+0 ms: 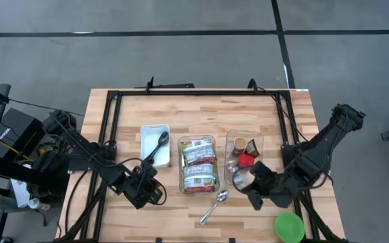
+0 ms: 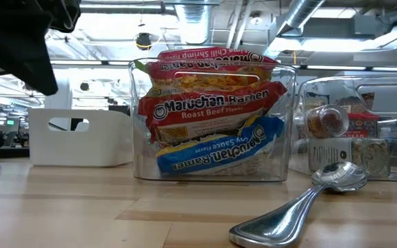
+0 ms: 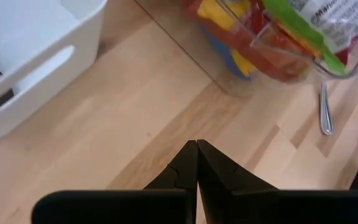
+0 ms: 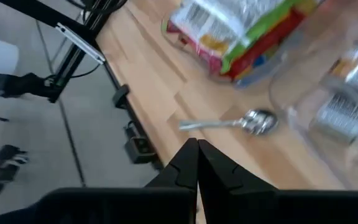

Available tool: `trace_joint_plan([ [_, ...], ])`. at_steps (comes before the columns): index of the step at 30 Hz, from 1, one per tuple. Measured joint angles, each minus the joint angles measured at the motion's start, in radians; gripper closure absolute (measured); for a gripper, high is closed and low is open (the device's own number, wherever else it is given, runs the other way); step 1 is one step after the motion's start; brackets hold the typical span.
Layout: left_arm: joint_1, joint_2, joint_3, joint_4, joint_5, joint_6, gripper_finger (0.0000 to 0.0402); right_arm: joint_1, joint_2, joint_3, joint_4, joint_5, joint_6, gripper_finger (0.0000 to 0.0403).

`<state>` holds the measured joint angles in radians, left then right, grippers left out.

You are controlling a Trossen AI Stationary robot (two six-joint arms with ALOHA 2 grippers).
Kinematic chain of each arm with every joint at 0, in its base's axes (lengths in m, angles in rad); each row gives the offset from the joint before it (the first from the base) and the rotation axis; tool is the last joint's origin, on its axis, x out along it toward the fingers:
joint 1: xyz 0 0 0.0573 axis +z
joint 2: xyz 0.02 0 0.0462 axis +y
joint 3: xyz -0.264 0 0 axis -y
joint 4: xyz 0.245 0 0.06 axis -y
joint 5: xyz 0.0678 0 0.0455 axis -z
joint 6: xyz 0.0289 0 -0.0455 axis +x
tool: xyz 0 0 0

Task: Pick & Place Food Item
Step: Adjust the left transparent bin on the table

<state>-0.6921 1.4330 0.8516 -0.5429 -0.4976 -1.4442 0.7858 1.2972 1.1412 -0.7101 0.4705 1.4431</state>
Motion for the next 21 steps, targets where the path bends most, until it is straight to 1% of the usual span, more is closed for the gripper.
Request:
trace_joint_plan([
  [6, 0.028, 0.0, 0.0, 0.009, 0.0, 0.077, 0.0401, 0.07, 0.082, -0.001, -0.003, 0.005, 0.187, 0.0403],
  [15, 0.037, 0.0, 0.0, 0.013, 0.0, 0.086, 0.0401, 0.085, 0.252, 0.0, 0.003, -0.001, 0.44, 0.0403],
  [21, 0.037, 0.0, 0.0, 0.013, 0.009, 0.086, 0.0401, 0.091, 0.334, 0.0, -0.004, -0.002, 0.57, 0.0403],
])
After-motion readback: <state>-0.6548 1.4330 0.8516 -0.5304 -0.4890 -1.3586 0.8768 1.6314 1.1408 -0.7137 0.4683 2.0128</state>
